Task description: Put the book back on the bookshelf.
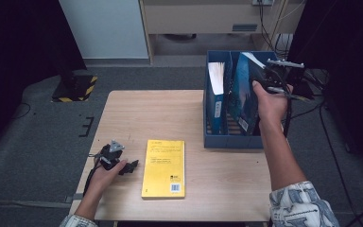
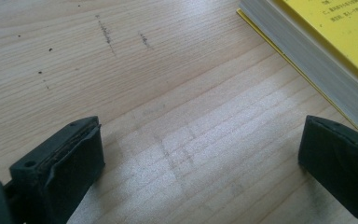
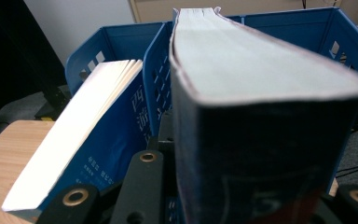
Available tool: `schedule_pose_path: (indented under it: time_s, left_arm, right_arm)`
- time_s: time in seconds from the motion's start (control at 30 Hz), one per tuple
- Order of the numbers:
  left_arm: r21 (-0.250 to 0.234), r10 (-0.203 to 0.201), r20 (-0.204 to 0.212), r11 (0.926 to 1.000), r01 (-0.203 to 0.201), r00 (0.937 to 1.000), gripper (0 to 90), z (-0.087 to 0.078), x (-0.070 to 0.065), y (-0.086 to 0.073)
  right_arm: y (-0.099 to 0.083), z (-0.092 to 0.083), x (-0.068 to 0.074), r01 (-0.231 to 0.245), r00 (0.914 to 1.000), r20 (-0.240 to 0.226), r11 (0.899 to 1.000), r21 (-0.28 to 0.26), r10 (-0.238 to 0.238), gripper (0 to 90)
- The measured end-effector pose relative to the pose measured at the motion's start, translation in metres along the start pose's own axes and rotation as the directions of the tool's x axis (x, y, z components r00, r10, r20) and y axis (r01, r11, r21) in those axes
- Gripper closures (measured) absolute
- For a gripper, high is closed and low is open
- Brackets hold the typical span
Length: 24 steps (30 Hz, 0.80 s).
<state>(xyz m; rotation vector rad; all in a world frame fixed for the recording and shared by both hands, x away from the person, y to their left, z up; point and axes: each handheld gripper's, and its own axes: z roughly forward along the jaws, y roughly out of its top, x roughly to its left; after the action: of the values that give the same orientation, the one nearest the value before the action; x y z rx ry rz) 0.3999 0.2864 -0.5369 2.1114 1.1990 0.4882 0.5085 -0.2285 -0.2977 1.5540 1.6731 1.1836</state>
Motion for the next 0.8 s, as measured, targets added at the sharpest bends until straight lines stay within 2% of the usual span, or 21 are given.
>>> schedule_pose_path:
  time_s: [0.43, 0.8]
  left_arm:
    - [-0.002, 0.001, 0.001, 1.0, -0.001, 1.0, 0.0, 0.0, 0.0, 0.0]
    - [-0.003, 0.009, 0.008, 1.0, -0.009, 0.9999, 0.0, 0.002, -0.001, 0.001]
  right_arm:
    - [0.0, 0.01, 0.002, 0.009, 0.9998, 0.017, 1.0, -0.006, -0.009, 74.0]
    - [0.0, 0.015, 0.003, 0.017, 0.9998, 0.007, 1.0, -0.005, -0.017, 74.0]
